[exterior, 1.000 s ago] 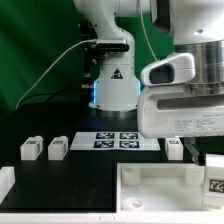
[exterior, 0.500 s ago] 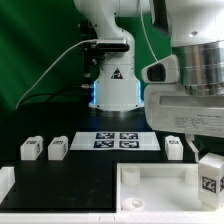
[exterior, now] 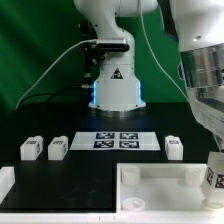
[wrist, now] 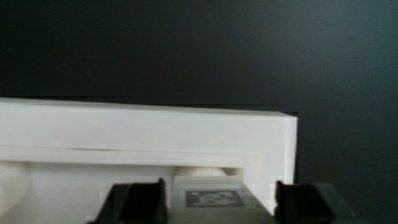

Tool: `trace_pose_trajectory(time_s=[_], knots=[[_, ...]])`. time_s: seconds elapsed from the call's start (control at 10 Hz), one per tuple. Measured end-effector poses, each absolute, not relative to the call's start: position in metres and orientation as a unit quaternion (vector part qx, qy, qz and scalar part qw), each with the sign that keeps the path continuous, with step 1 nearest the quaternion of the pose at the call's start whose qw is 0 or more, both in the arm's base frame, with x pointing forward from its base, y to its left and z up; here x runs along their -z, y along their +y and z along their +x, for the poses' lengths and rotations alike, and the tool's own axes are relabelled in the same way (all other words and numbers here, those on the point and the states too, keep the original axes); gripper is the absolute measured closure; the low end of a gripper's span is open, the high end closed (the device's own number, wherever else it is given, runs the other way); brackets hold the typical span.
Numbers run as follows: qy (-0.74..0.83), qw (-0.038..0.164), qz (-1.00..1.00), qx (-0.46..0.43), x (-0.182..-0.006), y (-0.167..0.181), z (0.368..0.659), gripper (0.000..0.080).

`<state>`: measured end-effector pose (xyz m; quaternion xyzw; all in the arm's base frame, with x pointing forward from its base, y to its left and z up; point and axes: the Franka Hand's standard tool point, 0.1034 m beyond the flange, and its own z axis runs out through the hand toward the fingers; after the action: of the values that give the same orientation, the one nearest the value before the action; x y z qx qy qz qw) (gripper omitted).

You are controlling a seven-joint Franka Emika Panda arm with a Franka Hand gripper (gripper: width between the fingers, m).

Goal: Assemble one leg

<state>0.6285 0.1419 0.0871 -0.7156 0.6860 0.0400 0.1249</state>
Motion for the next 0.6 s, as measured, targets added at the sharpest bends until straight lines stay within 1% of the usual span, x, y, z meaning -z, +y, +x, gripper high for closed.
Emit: trace_pose_trajectory(time_s=[0.2,0.3,0.4,0.5,0.6], knots=[[0.681,0.125,-0.72,-0.041,-0.087,0.143,0.628,0.05],[0.655,0.124,-0.745,-0.038,-0.086,0.142,0.627,0.0411],[0.602,0.123,-0.788,-0.033,-0.085,0.136,0.627,0.0272],[0.538,0.122,-0.834,-0.022,-0.084,0.127,0.629,0.0188],[0.451,0.113,-0.885,-0.007,-0.084,0.126,0.631,0.0188]])
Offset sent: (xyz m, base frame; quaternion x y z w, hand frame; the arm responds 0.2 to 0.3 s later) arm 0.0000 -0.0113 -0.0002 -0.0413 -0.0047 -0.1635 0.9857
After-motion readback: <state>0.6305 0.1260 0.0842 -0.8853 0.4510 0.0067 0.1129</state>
